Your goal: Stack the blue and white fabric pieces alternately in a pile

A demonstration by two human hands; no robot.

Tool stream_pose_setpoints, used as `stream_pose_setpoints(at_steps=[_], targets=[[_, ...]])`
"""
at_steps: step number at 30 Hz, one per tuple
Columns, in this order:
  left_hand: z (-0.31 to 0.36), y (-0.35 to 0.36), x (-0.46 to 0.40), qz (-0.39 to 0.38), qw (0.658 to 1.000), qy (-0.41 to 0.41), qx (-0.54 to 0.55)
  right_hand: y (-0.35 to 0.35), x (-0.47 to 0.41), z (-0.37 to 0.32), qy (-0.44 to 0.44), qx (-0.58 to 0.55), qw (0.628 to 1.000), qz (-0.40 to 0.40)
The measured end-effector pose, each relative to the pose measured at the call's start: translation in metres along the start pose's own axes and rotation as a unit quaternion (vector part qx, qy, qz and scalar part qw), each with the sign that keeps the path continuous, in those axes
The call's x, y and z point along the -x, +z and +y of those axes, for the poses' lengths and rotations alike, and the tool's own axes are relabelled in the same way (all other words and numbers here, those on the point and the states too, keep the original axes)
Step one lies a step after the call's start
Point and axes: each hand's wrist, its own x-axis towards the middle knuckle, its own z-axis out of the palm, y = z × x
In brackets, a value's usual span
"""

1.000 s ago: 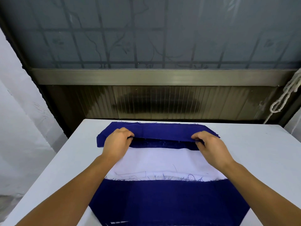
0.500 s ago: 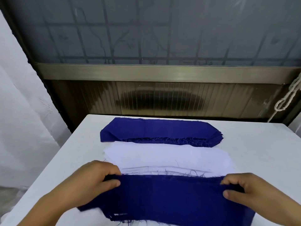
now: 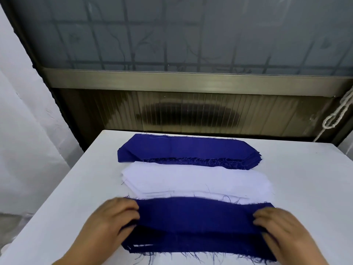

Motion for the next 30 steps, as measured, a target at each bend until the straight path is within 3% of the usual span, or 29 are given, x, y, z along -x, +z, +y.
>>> stream_pose_setpoints(at_steps=[4, 8, 12, 18, 25, 30], targets=[[0.003, 0.029, 0.022, -0.053, 0.998, -0.004, 0.022, 0.018, 0.022, -0.001, -0.009, -0.038, 0.998, -0.054], [0.002, 0.035, 0.029, -0.088, 0.992, -0.082, 0.041, 0.015, 0.019, 0.002, 0.048, -0.046, 0.997, -0.047], [0.002, 0.035, 0.024, -0.066, 0.994, -0.087, 0.025, 0.008, 0.014, 0.004, 0.066, -0.013, 0.997, -0.028], [0.004, 0.034, 0.023, -0.099, 0.989, -0.099, 0.035, 0.013, 0.016, 0.009, 0.068, 0.001, 0.997, -0.04], [-0.004, 0.038, 0.026, -0.003, 0.993, -0.106, 0.051, 0.017, 0.017, 0.006, 0.06, 0.007, 0.998, -0.025], [-0.006, 0.036, 0.024, 0.006, 0.989, -0.144, 0.022, 0.019, 0.022, 0.008, 0.024, -0.005, 1.0, -0.01]])
